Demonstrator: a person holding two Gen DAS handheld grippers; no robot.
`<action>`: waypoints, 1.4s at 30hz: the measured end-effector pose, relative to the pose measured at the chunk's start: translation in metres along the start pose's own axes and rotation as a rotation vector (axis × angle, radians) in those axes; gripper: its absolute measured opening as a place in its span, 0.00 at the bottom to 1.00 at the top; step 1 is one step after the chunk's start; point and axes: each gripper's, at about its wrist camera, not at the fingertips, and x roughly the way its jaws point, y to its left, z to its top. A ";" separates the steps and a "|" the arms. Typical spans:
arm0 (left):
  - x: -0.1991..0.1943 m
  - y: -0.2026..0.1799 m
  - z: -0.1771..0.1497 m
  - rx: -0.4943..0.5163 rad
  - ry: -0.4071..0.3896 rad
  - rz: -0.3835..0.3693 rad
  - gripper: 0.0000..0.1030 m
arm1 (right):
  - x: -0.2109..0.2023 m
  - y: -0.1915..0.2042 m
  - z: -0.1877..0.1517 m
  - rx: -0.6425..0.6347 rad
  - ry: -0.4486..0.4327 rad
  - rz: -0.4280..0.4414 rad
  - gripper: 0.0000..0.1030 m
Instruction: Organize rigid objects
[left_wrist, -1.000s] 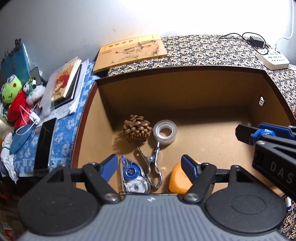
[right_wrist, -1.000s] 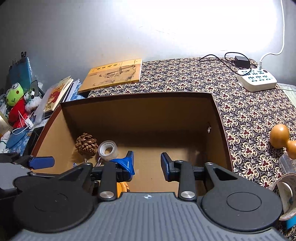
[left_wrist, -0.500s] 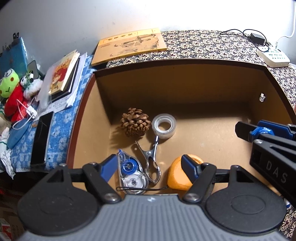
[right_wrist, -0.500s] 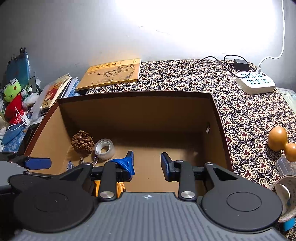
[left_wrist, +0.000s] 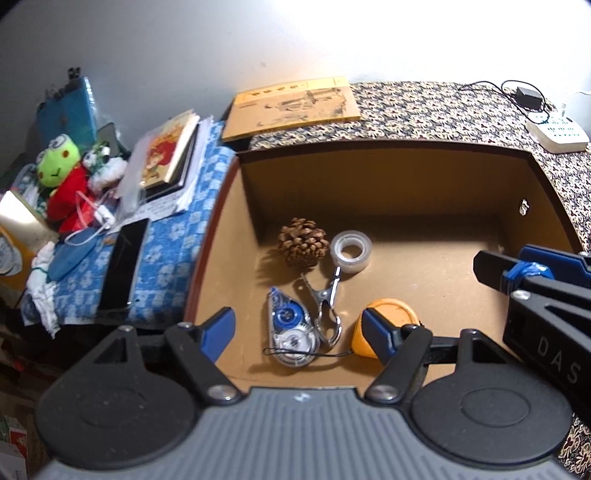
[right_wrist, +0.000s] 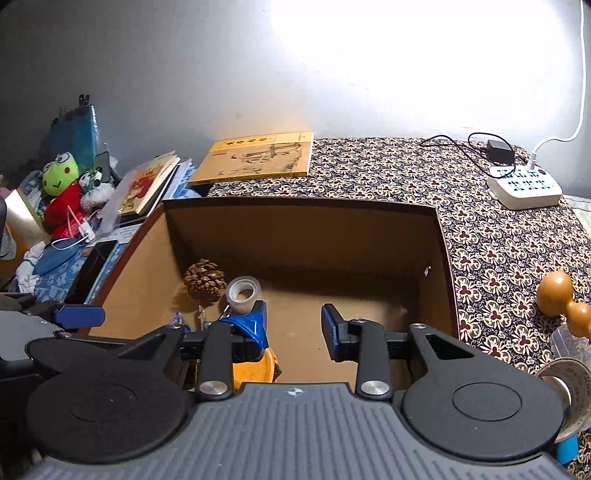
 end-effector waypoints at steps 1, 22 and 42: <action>-0.004 0.000 -0.001 -0.004 -0.004 0.002 0.72 | -0.004 -0.001 -0.001 -0.004 -0.003 0.006 0.15; -0.054 -0.049 -0.046 -0.050 0.041 0.049 0.72 | -0.054 -0.041 -0.039 -0.005 0.035 0.075 0.15; -0.046 -0.055 -0.088 -0.133 0.211 0.068 0.72 | -0.047 -0.048 -0.064 -0.031 0.191 0.171 0.15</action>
